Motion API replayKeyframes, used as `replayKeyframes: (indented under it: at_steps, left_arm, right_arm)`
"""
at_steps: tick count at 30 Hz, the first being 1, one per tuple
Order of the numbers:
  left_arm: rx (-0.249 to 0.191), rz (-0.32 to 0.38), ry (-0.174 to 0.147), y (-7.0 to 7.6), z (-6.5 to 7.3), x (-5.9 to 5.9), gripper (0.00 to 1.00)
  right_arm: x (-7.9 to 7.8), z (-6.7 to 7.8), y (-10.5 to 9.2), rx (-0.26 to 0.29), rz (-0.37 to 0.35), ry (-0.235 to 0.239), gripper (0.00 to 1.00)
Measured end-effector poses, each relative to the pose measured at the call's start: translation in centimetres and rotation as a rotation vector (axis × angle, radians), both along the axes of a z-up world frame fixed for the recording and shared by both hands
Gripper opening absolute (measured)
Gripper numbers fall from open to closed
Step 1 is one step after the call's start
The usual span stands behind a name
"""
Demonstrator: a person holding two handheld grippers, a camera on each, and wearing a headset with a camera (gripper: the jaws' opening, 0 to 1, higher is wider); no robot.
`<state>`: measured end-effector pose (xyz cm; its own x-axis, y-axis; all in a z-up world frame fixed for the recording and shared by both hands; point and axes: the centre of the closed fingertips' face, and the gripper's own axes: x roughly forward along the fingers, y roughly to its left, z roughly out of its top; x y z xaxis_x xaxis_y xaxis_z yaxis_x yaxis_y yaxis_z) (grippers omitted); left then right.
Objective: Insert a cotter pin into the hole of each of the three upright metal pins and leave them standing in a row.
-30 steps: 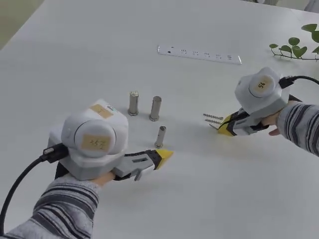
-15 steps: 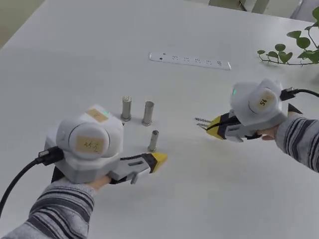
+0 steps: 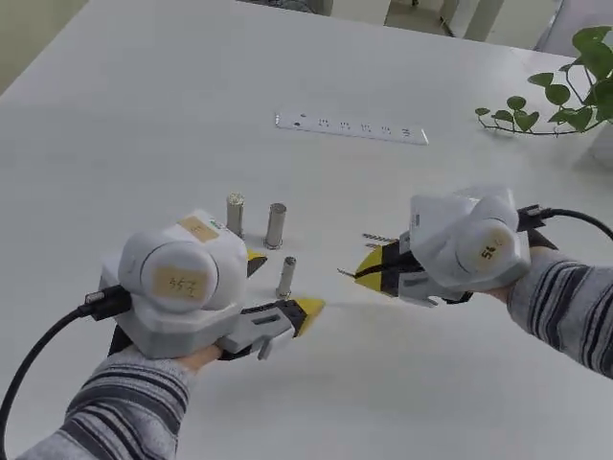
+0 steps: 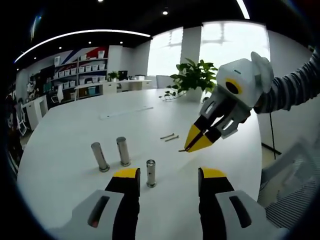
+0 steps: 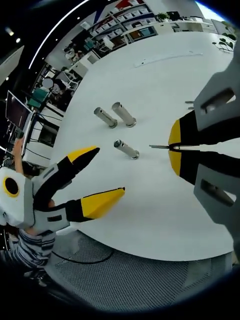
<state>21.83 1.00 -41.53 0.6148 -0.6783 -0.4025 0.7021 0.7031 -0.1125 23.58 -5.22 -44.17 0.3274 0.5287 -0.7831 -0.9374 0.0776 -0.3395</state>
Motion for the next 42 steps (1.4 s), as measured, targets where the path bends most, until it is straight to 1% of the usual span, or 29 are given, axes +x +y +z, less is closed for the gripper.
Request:
replayKeyframes:
  at_steps: [3, 6, 8, 9, 13, 18, 21, 25, 27, 31, 33, 40, 42]
  left_arm:
    - [-0.026, -0.009, 0.012, -0.3, 0.1, -0.2, 0.37]
    - [-0.036, -0.015, 0.008, -0.4, 0.2, -0.2, 0.33]
    - [-0.047, -0.021, 0.009, -0.5, 0.3, -0.3, 0.31]
    - [-0.069, -0.025, 0.021, -0.7, 0.4, -0.5, 0.3]
    - [-0.1, -0.046, 0.041, -1.2, 0.5, -0.9, 0.21]
    - [-0.144, -0.069, 0.076, -1.9, 0.5, -1.5, 0.14]
    - [-0.166, -0.077, 0.095, -2.1, 0.5, -1.6, 0.08]
    - [-0.181, -0.085, 0.107, -2.3, 0.5, -1.8, 0.01]
    - [-0.184, -0.086, 0.109, -2.4, 0.5, -1.8, 0.0]
    - [-0.205, -0.087, 0.125, -2.5, 0.6, -1.9, 0.0]
    - [-0.211, -0.086, 0.127, -2.5, 0.6, -2.0, 0.0]
    - [-0.218, -0.092, 0.143, -2.6, 0.5, -2.1, 0.0]
    - [-0.217, -0.099, 0.139, -2.6, 0.5, -2.2, 0.0]
  right_arm:
    - [-0.7, 0.2, 0.7, 0.004, 0.035, -0.016, 0.0]
    - [-1.3, 0.4, 1.2, 0.001, 0.062, -0.025, 0.0]
    - [-1.6, 0.6, 1.5, -0.005, 0.084, -0.042, 0.0]
    - [-1.9, 0.9, 1.8, -0.002, 0.097, -0.051, 0.0]
    - [-2.7, 1.3, 2.5, 0.004, 0.125, -0.066, 0.0]
    - [-3.6, 1.7, 2.9, 0.006, 0.159, -0.08, 0.0]
    - [-4.0, 2.0, 3.1, 0.006, 0.175, -0.092, 0.0]
    - [-4.2, 2.2, 3.4, 0.009, 0.183, -0.097, 0.0]
    - [-4.2, 2.3, 3.5, 0.011, 0.183, -0.101, 0.0]
    - [-4.2, 2.3, 3.6, 0.012, 0.182, -0.105, 0.0]
    - [-4.1, 2.4, 3.6, 0.013, 0.179, -0.104, 0.0]
    - [-4.3, 2.2, 3.6, 0.01, 0.178, -0.1, 0.0]
    - [-4.2, 2.2, 3.6, 0.011, 0.171, -0.099, 0.0]
